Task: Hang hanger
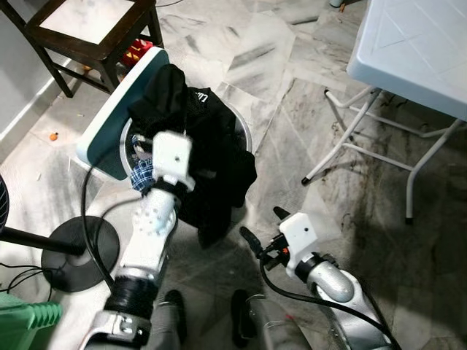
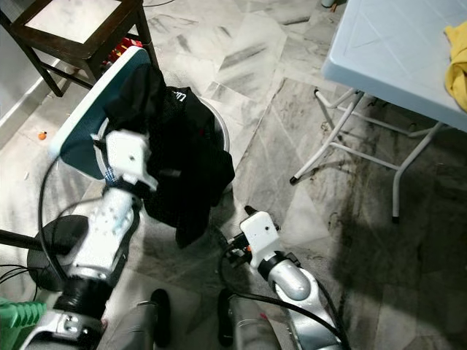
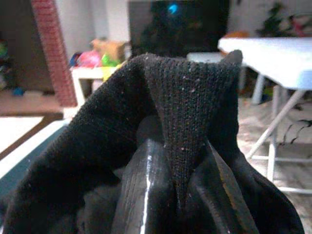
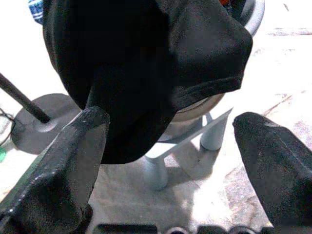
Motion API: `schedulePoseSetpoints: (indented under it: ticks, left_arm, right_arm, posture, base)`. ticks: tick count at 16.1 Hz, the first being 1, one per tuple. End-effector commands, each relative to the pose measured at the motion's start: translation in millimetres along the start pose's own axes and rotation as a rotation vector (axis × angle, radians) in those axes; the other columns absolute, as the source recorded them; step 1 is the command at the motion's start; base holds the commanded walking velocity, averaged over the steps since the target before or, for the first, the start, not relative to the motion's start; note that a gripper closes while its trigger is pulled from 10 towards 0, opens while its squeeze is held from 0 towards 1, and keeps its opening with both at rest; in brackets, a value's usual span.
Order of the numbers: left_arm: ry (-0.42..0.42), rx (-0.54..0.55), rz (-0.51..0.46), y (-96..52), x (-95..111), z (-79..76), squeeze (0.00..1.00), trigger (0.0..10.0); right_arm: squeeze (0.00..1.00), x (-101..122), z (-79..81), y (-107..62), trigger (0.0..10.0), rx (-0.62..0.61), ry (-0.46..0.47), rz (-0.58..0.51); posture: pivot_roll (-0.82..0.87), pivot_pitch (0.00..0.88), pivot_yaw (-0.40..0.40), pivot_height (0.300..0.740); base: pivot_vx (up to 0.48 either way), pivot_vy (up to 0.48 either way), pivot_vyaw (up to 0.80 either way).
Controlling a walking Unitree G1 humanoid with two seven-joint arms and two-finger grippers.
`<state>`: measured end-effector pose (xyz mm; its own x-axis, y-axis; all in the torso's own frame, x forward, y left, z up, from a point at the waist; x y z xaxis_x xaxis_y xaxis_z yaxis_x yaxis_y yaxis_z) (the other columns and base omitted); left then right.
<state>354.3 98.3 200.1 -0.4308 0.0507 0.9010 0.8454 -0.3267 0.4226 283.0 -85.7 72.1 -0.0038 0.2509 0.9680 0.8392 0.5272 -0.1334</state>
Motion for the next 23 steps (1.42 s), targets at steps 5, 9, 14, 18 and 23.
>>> schedulePoseSetpoints:
  ticks: [5,9,14,18,23]
  left_arm:
    - [0.063,-0.218,-0.151,4.0,36,-27.1,0.00,0.0]
    - [0.070,-0.263,-0.150,2.4,37,-31.6,0.00,0.0]
    - [-0.087,0.072,0.187,-38.0,-41,9.1,0.00,0.0]
    - [-0.082,0.169,0.251,-59.9,-59,21.0,0.00,0.0]
    - [-0.056,0.050,0.272,-51.9,-57,10.3,0.00,0.0]
  right_arm:
    - [0.00,-10,3.4,2.0,10.0,-0.037,0.031,0.016]
    - [0.00,-12,3.3,5.3,10.0,-0.055,0.038,0.015]
    - [0.00,-14,3.6,3.9,10.0,-0.045,0.033,0.021]
    - [0.00,-15,-11.4,1.3,10.0,-0.020,-0.011,0.035]
    - [0.00,-1,-36.5,8.2,10.0,-0.203,0.095,-0.041]
  posture:
    - [-0.05,0.333,-0.016,0.740]
    - [-0.03,0.336,0.003,0.740]
    - [-0.04,0.338,-0.028,0.740]
    - [-0.05,0.332,-0.087,0.740]
    - [-0.03,0.300,-0.017,0.740]
  base:
    - [0.000,0.000,0.00]
    - [0.000,0.000,0.00]
    - [0.000,0.000,0.00]
    - [0.000,0.000,0.00]
    - [0.000,0.000,0.00]
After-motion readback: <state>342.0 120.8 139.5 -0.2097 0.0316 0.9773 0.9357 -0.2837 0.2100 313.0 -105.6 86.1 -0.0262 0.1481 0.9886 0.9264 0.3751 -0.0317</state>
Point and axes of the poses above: a point about 5 cm out from each wrist's last joint towards the gripper, its own y axis pointing out of the wrist towards the gripper, its own x axis along the axis of the wrist's last joint, z = x × y, the point moved 3 cm from there along y, pointing out of the wrist towards the gripper, and after that the axes turned 6 degrees about -y, right-handed, at the moved point
